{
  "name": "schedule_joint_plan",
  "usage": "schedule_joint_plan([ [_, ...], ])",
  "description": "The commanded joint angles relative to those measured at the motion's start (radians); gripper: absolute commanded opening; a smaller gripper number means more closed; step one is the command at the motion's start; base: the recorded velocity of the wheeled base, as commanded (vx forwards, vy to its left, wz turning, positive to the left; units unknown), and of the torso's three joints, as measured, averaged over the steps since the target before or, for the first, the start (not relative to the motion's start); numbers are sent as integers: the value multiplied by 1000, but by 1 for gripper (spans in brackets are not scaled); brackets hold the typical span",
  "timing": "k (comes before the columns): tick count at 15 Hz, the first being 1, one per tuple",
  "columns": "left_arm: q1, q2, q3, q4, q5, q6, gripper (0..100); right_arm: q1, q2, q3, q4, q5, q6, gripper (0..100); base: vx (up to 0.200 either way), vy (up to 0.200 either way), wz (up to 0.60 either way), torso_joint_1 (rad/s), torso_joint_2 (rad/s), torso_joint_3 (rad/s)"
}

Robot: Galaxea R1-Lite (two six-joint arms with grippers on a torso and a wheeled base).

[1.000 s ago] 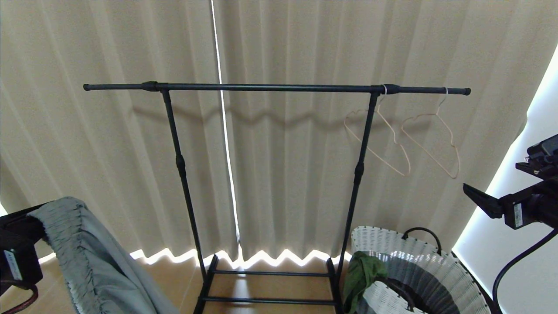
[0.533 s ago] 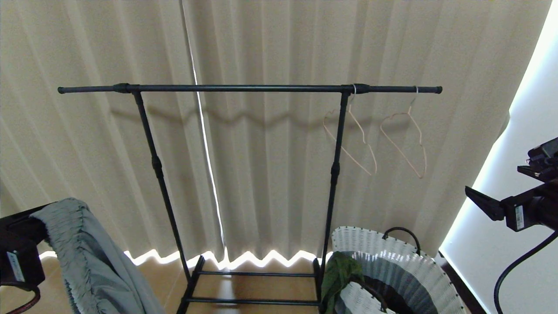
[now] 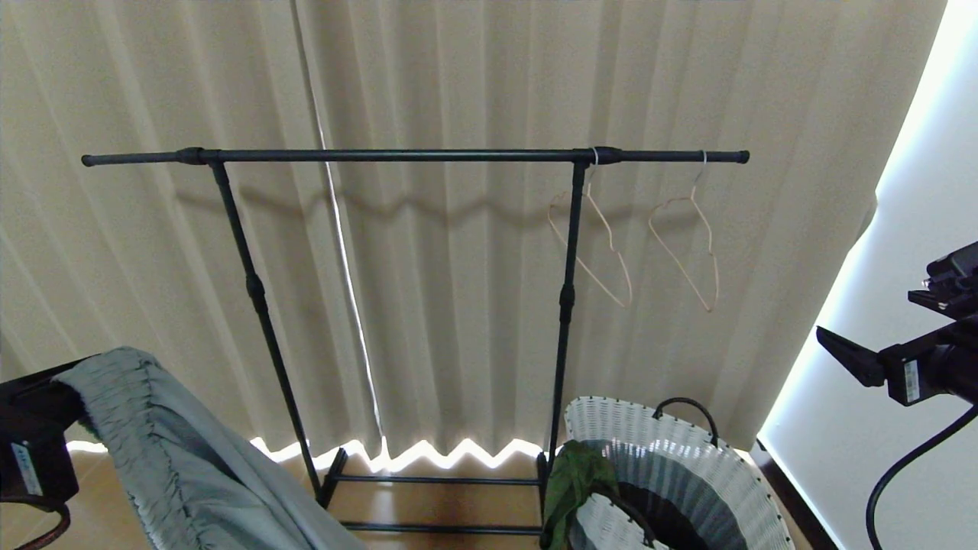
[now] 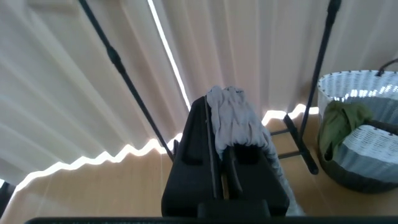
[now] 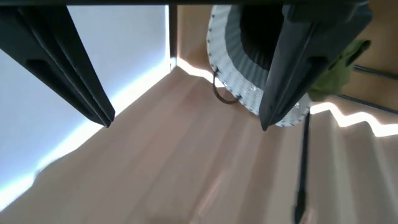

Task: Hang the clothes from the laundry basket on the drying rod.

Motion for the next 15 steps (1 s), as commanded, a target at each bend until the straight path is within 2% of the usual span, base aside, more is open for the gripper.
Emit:
schedule_joint_plan([
  [1, 1, 4, -1, 0, 1, -2, 0, 0, 0, -5, -1, 1, -1, 100, 0, 0, 0, 0, 0, 0],
  [2, 1, 6, -1, 0, 1, -2, 0, 0, 0, -8, -1, 1, -1, 100, 0, 0, 0, 0, 0, 0],
  [15, 1, 9, 24, 2, 1, -2, 0, -27, 28, -90, 2, 24, 33, 100, 200, 0, 0, 3, 0, 3],
])
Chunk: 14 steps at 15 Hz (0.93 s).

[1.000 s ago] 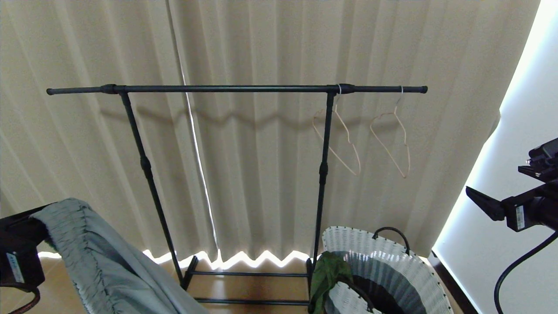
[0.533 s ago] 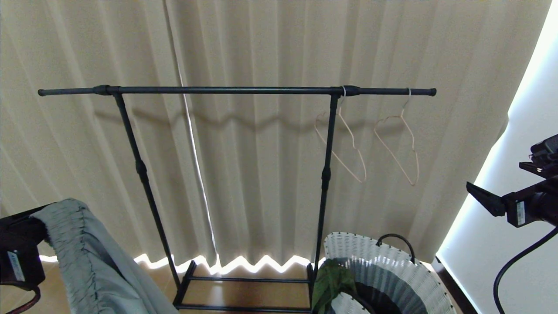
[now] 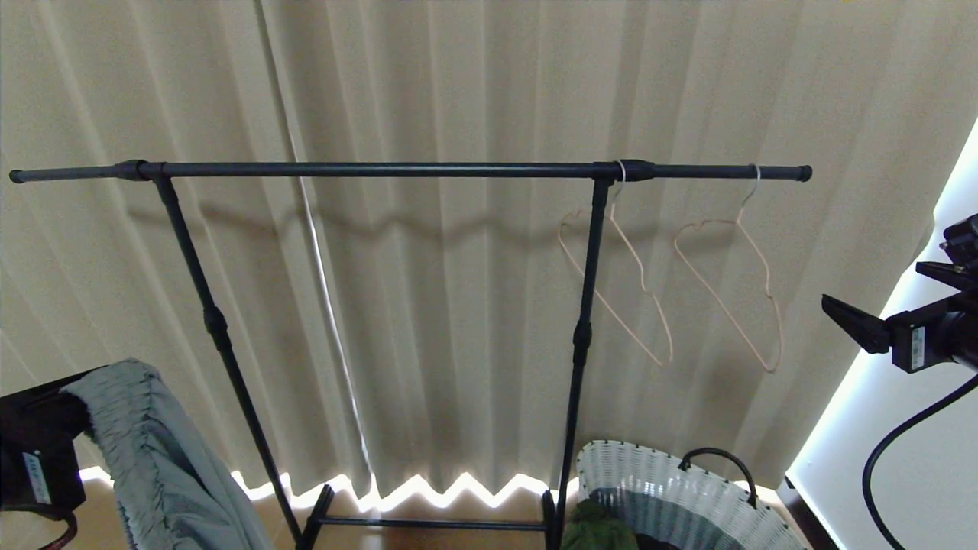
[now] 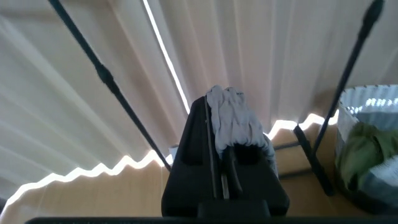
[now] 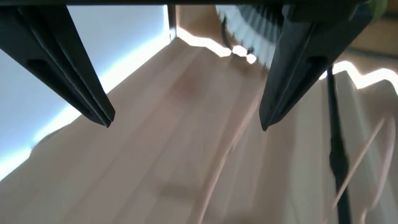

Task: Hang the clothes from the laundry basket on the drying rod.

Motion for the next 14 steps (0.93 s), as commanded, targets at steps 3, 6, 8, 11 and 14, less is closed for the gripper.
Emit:
schedule_joint_plan([
  [3, 3, -1, 38, -4, 1, 0, 0, 0, 26, -39, 15, 25, 32, 100, 133, 0, 0, 3, -2, 3],
  [6, 4, -35, 79, -5, 1, -6, 0, 6, 52, -147, 182, 42, 82, 100, 0, 0, 0, 0, 0, 0],
  [8, 4, -44, 111, -57, 1, -22, 0, 6, 46, -237, 359, 33, 96, 100, 0, 0, 0, 0, 0, 0],
  [11, 0, -31, 114, -154, 0, -23, 0, 6, 64, -352, 546, 24, 107, 100, 0, 0, 0, 0, 0, 0],
  [14, -31, -14, 102, -192, -42, -25, 0, 10, 149, -387, 587, -96, 141, 100, 0, 0, 0, 0, 0, 0],
])
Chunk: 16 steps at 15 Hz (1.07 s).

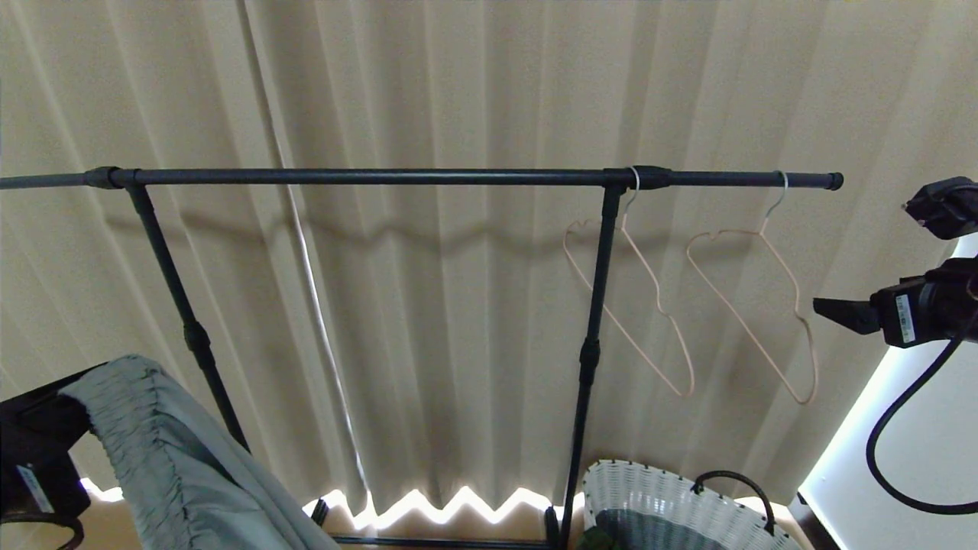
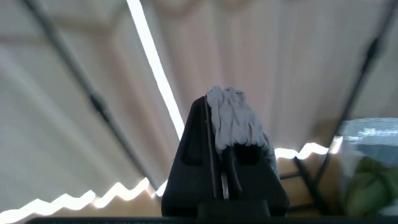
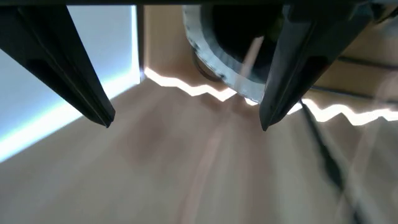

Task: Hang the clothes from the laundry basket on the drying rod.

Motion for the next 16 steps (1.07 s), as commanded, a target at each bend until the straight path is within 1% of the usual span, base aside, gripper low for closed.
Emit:
schedule_joint_plan([
  [1, -15, 8, -3, -13, -51, -5, 0, 5, 76, -27, 0, -35, 23, 100, 0, 0, 0, 0, 0, 0],
  [2, -15, 10, -3, -17, -96, -6, 0, 16, 98, -42, 0, -37, 49, 100, 0, 0, 0, 0, 0, 0],
  [4, -17, 16, -3, -17, -119, -6, 0, 41, 133, -81, 1, -40, 102, 100, 0, 0, 0, 0, 0, 0],
  [5, -17, 31, -6, -19, -119, -6, 0, 56, 164, -107, 3, -44, 139, 100, 0, 0, 0, 0, 0, 0],
  [7, -15, 51, -14, -23, -119, -18, 0, 67, 219, -125, 0, -58, 158, 100, 0, 0, 0, 0, 0, 0],
  [8, -10, 81, -15, -40, -119, -38, 0, 68, 256, -144, 0, -86, 173, 100, 0, 0, 0, 0, 0, 0],
  [9, -10, 81, -15, -40, -119, -38, 0, 68, 256, -144, 0, -86, 173, 100, 0, 0, 0, 0, 0, 0],
  [10, -9, 122, -9, -77, -117, -64, 0, 68, 285, -165, 1, -98, 218, 100, 0, 0, 0, 0, 0, 0],
  [16, -9, 122, -3, -85, -117, -63, 0, 68, 323, -173, 0, -98, 221, 100, 0, 0, 0, 0, 0, 0],
])
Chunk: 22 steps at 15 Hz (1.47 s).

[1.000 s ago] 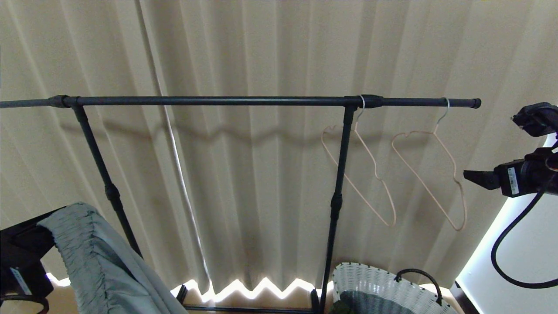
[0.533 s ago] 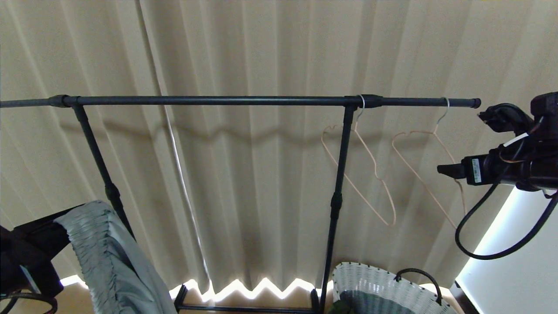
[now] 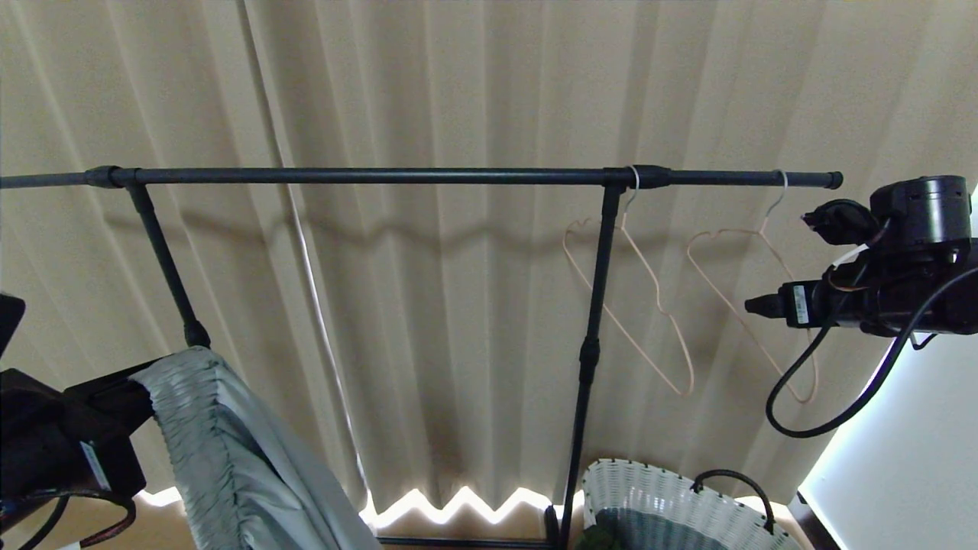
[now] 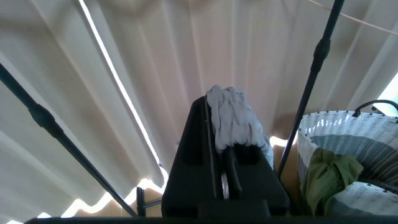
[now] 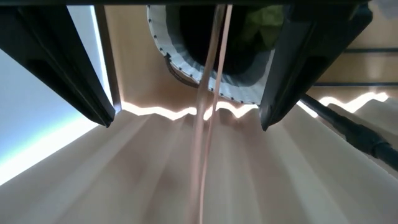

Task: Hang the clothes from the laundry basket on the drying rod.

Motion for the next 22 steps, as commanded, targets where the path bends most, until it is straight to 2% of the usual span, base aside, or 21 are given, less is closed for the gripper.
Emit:
schedule_joint_plan([
  [1, 0, 5, 1, 0, 0, 1, 0, 0, 13, -1, -1, 0, -1, 100, 0, 0, 0, 0, 0, 0],
  [3, 0, 5, 1, 0, 0, 1, 0, 0, 16, -1, 1, -1, -2, 100, 0, 0, 0, 0, 0, 0],
  [4, 0, 3, 1, 0, 0, 1, 0, 0, 16, -1, 1, -1, -2, 0, 0, 0, 0, 0, 0, 0],
  [11, 1, 1, 3, 0, 0, 1, 0, -9, 3, 0, 4, -1, -4, 0, 0, 0, 0, 0, 0, 0],
  [17, 0, 5, 13, -3, 0, 4, 0, -17, -95, 22, -1, 3, 7, 0, 0, 0, 0, 0, 0, 0],
  [20, 0, 3, 27, -26, 0, 7, 0, -21, -144, 80, -80, 2, 25, 0, 0, 0, 0, 0, 0, 0],
  [22, 0, 5, 41, -43, 0, 10, 0, -24, -176, 155, -168, -1, 18, 0, 0, 0, 0, 0, 0, 0],
])
